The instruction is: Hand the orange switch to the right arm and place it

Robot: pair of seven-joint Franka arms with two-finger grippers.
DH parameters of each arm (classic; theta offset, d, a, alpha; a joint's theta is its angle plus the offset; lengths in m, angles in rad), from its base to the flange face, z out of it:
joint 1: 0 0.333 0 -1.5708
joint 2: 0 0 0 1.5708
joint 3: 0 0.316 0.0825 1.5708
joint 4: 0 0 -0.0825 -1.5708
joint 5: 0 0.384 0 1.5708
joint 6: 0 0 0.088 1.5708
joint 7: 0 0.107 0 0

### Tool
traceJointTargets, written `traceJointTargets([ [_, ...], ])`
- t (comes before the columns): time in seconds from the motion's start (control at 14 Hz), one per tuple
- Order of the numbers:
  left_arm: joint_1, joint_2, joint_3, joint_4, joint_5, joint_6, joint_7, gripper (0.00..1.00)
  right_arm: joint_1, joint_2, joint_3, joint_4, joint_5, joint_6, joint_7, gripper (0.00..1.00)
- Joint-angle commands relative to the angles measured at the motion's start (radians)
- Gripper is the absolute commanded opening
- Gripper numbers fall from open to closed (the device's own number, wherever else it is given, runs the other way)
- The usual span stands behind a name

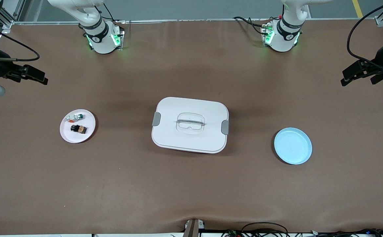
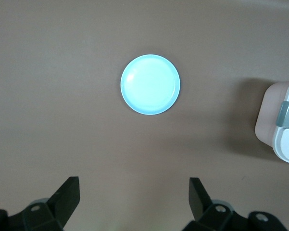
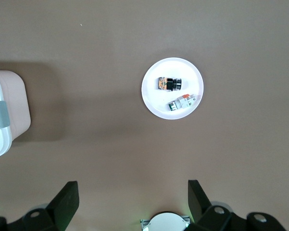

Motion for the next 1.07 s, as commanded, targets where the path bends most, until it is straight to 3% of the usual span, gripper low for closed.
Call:
traceJointTargets([
  [0.0,0.007,-0.001,-0.005,0.002,0.000,-0.019,0.026,1.00,-0.004,-0.079,0.005,-0.093,0.017,0.060,0.013,1.00],
  [0.14,0.007,-0.001,-0.005,0.002,0.000,-0.019,0.027,1.00,-0.004,-0.126,0.007,-0.161,0.017,0.109,-0.005,1.00],
  [1.0,0.009,0.000,-0.005,0.002,-0.006,-0.019,0.027,1.00,-0.004,-0.157,0.008,-0.164,-0.011,0.109,-0.044,1.00],
])
